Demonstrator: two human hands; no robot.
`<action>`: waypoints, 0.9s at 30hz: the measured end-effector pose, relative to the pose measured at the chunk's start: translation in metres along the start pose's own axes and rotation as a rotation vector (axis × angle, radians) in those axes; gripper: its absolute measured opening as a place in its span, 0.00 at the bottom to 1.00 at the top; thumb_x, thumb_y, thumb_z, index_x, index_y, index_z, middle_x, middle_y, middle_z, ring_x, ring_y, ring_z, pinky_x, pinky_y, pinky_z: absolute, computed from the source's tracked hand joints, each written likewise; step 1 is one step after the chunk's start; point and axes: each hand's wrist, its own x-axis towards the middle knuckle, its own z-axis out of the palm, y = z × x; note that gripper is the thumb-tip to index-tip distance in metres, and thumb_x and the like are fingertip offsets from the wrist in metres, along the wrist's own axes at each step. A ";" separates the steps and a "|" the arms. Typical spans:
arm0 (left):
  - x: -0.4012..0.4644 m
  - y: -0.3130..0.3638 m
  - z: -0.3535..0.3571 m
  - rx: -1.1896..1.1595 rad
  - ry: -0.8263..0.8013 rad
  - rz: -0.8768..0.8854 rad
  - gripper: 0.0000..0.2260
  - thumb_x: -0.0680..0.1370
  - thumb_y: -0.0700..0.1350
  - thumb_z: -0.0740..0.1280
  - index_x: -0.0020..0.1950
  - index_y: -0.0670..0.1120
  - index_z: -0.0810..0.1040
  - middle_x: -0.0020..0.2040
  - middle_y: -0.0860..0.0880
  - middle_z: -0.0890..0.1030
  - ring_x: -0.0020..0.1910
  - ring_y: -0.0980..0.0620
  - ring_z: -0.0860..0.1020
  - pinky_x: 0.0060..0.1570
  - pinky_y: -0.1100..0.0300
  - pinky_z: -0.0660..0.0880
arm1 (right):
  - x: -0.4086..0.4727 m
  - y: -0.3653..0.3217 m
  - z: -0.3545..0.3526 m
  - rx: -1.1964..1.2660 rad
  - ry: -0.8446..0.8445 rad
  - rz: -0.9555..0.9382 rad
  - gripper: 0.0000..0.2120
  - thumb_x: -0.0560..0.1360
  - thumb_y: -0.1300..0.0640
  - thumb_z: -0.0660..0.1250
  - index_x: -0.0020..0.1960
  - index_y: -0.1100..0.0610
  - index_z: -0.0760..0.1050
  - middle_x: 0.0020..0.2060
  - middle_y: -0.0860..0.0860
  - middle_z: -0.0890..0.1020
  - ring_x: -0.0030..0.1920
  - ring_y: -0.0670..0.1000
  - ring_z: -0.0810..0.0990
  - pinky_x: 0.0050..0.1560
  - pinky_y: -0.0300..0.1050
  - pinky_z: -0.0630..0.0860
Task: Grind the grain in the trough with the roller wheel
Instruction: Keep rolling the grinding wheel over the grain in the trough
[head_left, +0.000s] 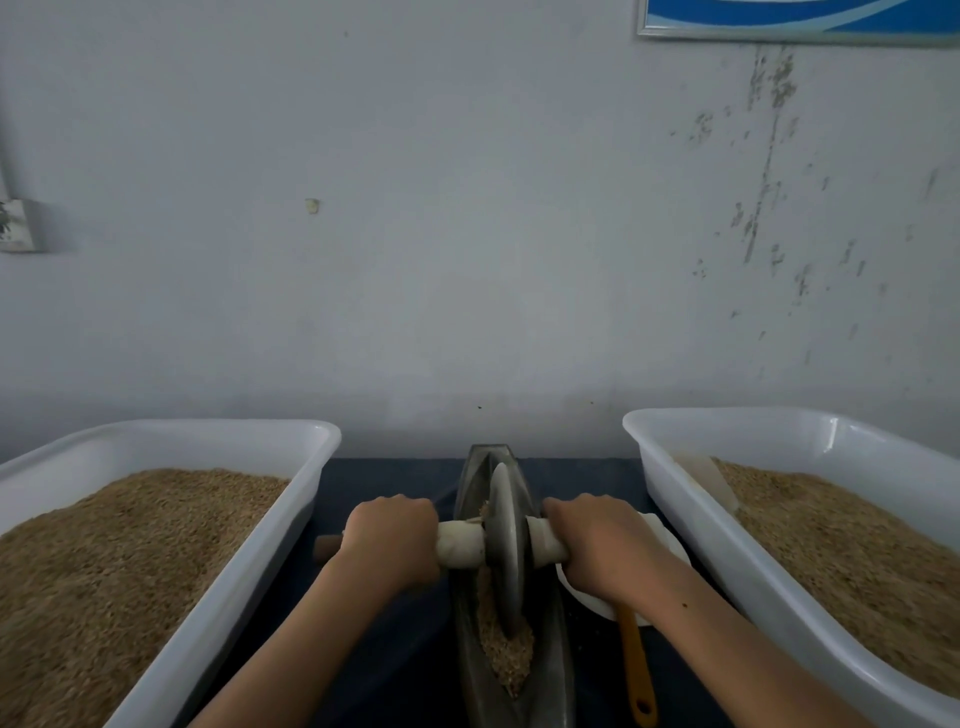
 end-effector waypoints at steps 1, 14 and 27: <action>0.002 0.000 0.000 -0.006 -0.009 0.001 0.15 0.75 0.50 0.67 0.59 0.48 0.73 0.52 0.50 0.79 0.46 0.53 0.75 0.45 0.60 0.70 | 0.001 0.000 0.000 -0.004 -0.010 0.002 0.12 0.74 0.58 0.64 0.57 0.53 0.70 0.45 0.50 0.77 0.39 0.50 0.70 0.40 0.43 0.62; 0.014 0.002 -0.002 -0.011 0.057 -0.034 0.13 0.75 0.49 0.66 0.58 0.47 0.74 0.51 0.49 0.79 0.47 0.51 0.76 0.46 0.58 0.70 | 0.016 0.001 0.000 -0.015 -0.008 0.037 0.10 0.74 0.60 0.63 0.55 0.54 0.69 0.49 0.53 0.78 0.48 0.55 0.77 0.41 0.44 0.64; 0.005 0.000 -0.002 0.016 -0.013 -0.017 0.17 0.73 0.51 0.70 0.60 0.47 0.74 0.52 0.49 0.78 0.47 0.52 0.76 0.44 0.59 0.69 | 0.008 0.001 -0.020 0.060 -0.296 0.032 0.15 0.73 0.62 0.65 0.59 0.54 0.72 0.51 0.54 0.79 0.50 0.54 0.78 0.43 0.44 0.68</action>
